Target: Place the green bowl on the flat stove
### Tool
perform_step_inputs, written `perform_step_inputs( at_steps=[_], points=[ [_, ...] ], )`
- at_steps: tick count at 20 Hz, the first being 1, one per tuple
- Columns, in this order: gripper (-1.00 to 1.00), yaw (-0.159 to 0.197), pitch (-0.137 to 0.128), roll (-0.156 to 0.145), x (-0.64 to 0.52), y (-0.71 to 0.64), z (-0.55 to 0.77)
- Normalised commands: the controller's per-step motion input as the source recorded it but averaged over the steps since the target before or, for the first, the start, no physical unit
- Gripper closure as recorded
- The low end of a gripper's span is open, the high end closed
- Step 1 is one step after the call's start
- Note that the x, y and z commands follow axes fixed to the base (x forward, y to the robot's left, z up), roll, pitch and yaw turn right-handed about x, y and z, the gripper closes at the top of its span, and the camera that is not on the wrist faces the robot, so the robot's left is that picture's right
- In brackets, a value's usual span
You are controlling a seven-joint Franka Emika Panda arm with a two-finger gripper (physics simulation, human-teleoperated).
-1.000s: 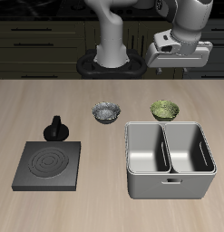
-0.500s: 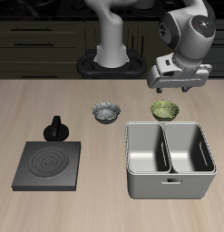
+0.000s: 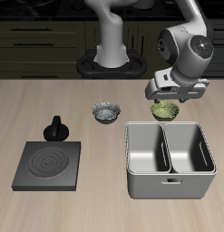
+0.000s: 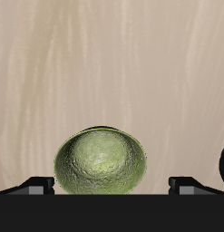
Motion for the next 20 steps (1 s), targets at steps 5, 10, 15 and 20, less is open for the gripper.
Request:
perform_step_inputs(
  at_steps=[5,10,15,20],
  points=[
    [-1.00,-0.040,0.043,0.003,-0.12,-0.12,-0.29],
    [-1.00,-0.021,-0.012,0.019,-0.21,-0.10,-0.14],
    [-1.00,-0.009,-0.029,0.029,-0.21,-0.08,-0.12],
    [-1.00,0.020,-0.029,0.016,-0.14,-0.10,-0.16]
  ],
)
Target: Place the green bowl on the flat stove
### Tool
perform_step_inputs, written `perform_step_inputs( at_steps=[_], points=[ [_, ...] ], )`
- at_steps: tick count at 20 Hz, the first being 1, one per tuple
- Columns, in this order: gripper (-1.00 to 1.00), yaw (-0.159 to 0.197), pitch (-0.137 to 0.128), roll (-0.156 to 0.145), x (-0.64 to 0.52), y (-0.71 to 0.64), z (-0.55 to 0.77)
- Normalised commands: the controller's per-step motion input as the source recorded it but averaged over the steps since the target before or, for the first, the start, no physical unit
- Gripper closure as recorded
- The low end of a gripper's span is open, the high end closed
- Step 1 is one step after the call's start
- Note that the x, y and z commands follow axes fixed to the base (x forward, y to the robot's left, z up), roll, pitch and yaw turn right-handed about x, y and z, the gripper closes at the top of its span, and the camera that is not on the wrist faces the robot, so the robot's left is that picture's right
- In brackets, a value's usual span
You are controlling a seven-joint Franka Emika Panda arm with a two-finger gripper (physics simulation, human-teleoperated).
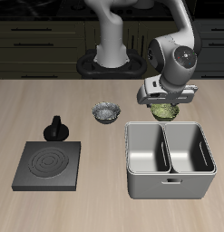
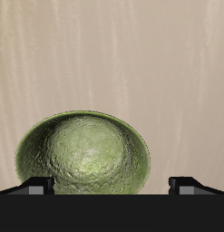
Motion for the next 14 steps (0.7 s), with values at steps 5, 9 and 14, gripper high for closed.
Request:
perform_step_inputs(
  at_steps=[5,9,14],
  points=[
    [-1.00,-0.001,-0.036,-0.005,-0.02,-0.08,-0.15],
    [-1.00,-0.051,0.012,0.020,0.01,-0.03,-0.12],
    [-1.00,-0.007,0.028,-0.003,-0.05,-0.02,-0.25]
  ],
)
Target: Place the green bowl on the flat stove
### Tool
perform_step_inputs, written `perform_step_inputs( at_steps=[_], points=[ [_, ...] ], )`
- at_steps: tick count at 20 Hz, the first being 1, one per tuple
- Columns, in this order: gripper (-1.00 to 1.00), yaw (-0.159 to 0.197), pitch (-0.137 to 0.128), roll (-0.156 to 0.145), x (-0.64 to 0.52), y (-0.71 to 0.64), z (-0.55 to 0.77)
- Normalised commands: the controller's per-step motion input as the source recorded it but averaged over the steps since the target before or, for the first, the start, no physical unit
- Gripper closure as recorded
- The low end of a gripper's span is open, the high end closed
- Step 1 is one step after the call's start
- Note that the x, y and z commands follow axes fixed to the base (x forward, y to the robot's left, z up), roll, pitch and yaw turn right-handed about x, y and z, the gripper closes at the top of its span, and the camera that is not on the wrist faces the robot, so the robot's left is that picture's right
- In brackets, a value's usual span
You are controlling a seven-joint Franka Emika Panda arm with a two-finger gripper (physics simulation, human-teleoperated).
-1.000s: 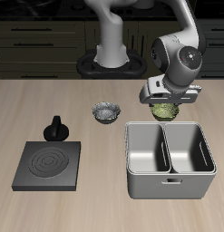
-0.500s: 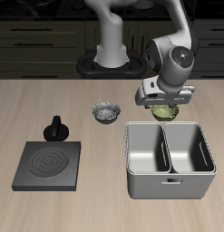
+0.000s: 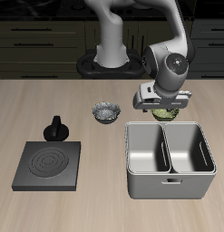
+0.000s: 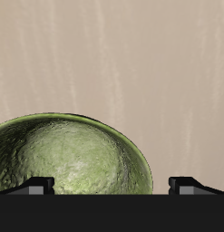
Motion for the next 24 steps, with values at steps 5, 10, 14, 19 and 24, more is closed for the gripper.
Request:
perform_step_inputs(
  at_steps=[5,10,14,19,24],
  points=[
    [-1.00,-0.027,0.058,-0.013,-0.04,-0.10,-0.42],
    [1.00,-0.048,0.049,0.060,-0.09,0.01,-0.31],
    [1.00,-0.043,0.021,0.007,-0.09,-0.08,-0.02],
    [1.00,-0.039,-0.033,0.016,-0.02,-0.07,0.22],
    [1.00,-0.019,-0.045,0.014,0.04,-0.05,0.25]
  ],
)
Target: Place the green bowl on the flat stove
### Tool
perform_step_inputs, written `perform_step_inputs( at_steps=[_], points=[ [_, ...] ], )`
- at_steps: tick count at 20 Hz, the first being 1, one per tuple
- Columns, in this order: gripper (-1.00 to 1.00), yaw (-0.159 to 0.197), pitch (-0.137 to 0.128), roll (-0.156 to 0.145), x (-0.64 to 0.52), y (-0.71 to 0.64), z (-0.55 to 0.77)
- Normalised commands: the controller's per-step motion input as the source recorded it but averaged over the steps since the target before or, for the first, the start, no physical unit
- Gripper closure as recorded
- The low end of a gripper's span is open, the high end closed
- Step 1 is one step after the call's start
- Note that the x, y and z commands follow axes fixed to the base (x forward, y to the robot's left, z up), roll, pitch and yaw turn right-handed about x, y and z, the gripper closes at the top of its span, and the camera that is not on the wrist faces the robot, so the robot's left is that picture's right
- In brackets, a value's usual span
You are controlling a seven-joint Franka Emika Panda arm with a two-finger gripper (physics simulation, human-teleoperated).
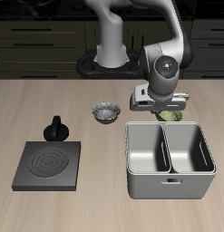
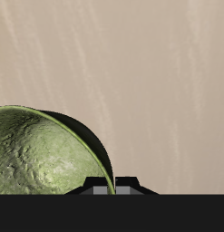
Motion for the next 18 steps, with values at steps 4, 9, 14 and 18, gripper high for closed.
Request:
perform_step_inputs(
  at_steps=[4,9,14,18],
  points=[
    [1.00,0.001,-0.012,0.006,0.12,-0.01,0.16],
    [1.00,0.014,-0.088,-0.001,0.07,-0.08,0.45],
    [1.00,0.015,-0.029,-0.007,0.06,-0.08,0.22],
    [1.00,0.004,-0.078,0.001,-0.01,-0.05,0.48]
  ],
)
